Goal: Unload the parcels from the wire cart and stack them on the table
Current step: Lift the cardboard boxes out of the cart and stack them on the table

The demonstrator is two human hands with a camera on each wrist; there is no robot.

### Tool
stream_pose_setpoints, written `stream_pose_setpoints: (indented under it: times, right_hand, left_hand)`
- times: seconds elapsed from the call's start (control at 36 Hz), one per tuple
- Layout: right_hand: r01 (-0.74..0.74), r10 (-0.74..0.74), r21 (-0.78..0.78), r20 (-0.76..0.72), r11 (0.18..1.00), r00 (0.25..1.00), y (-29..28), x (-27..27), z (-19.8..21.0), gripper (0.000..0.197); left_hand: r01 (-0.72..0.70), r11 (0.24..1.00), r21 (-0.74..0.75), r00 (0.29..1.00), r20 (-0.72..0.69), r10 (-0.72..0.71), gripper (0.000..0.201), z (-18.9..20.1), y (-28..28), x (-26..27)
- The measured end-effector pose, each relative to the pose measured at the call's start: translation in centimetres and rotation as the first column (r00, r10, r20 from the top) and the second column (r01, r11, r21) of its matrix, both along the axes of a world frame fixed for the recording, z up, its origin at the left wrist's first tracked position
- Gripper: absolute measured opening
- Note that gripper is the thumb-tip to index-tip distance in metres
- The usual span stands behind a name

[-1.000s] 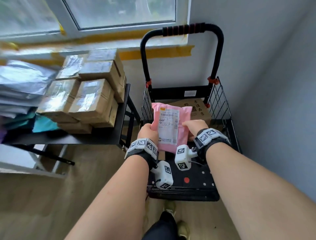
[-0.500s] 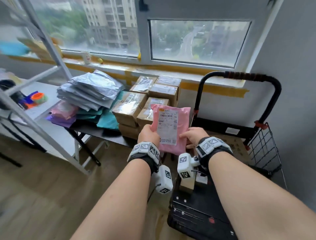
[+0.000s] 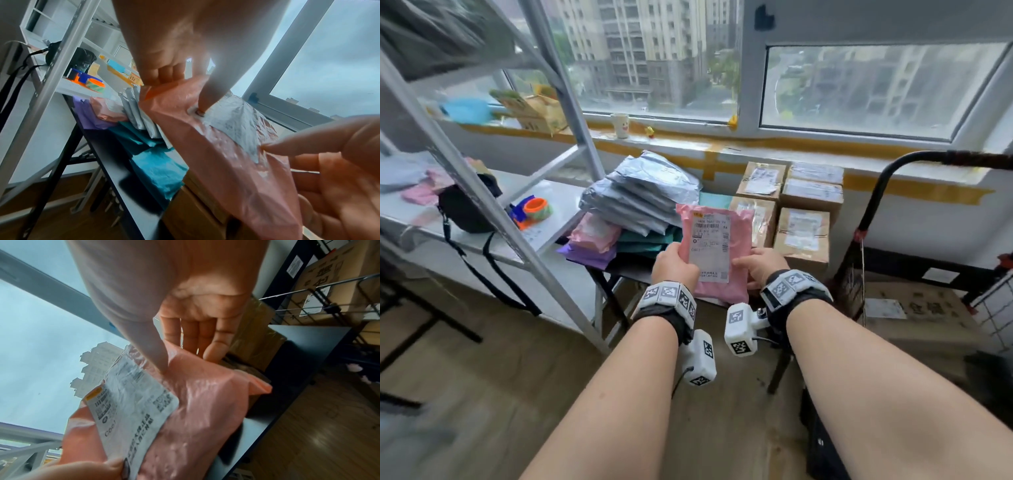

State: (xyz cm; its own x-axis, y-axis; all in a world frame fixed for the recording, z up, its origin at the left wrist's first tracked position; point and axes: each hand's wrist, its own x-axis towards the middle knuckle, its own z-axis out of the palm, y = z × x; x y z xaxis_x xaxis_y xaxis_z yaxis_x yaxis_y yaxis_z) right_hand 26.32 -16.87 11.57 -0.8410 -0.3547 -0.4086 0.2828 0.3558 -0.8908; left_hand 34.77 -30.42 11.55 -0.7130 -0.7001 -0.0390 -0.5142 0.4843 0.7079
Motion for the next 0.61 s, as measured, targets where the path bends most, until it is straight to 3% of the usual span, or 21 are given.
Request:
stream_pose_setpoints:
  times: [0.28, 0.61]
  right_hand:
    - [0.022, -0.015, 0.086, -0.081, 0.996, 0.997, -7.7, -1.6, 1.5, 0.013]
    - [0.151, -0.117, 0.159, -0.204, 0.976, 0.972, -15.5, -13.9, 1.8, 0.01]
  left_hand:
    - [0.008, 1.0, 0.006, 1.0, 0.003, -0.008, 0.023, -0.6, -6.9, -2.8]
    - [0.073, 0.996, -0.048, 0.989, 0.128, -0.067, 0.027, 0.7, -13.9, -14.9]
